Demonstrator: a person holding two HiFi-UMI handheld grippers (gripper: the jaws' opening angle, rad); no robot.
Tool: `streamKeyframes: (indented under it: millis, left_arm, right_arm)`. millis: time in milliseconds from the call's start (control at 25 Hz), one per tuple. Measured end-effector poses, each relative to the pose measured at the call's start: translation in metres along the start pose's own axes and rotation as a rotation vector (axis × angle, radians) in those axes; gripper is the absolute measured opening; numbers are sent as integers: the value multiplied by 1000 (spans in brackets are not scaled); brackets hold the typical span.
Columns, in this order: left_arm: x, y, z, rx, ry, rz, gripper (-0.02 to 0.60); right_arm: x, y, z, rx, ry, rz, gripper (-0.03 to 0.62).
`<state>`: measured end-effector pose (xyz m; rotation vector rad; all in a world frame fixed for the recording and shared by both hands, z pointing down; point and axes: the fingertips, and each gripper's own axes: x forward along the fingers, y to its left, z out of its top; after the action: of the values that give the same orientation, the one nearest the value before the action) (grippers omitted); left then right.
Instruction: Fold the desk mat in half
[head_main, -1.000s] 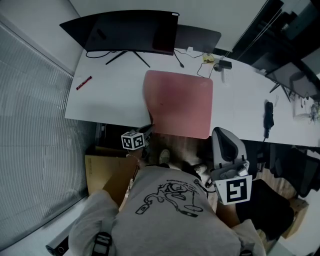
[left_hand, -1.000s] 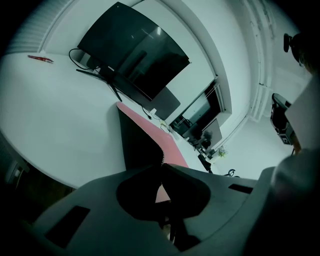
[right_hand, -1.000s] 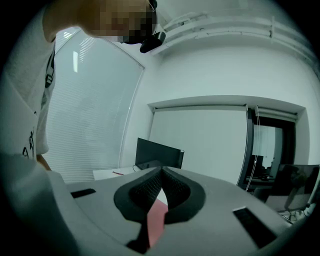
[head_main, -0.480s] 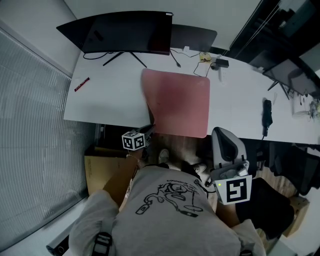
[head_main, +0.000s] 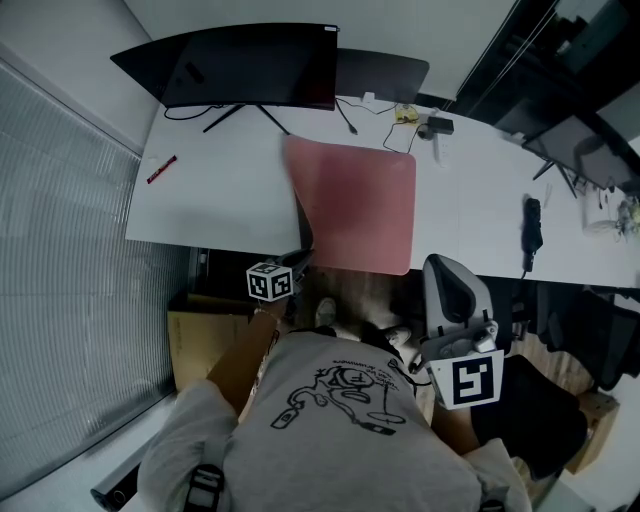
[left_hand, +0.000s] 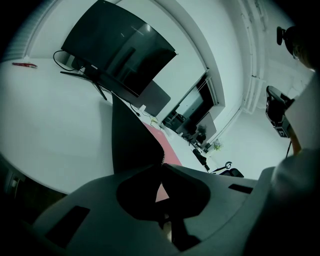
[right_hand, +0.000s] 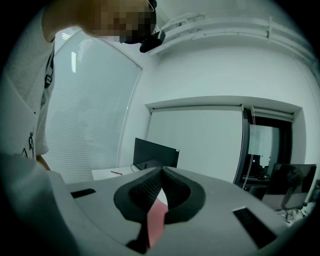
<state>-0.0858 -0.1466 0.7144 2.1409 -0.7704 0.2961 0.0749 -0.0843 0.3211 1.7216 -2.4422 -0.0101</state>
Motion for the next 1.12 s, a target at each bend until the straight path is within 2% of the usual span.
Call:
streamKeyframes:
  millis: [1120]
  left_arm:
    - [17,-36,-5,47,26,-30,32]
  right_arm:
    - [-17,-19,-4,9,4,-9,6]
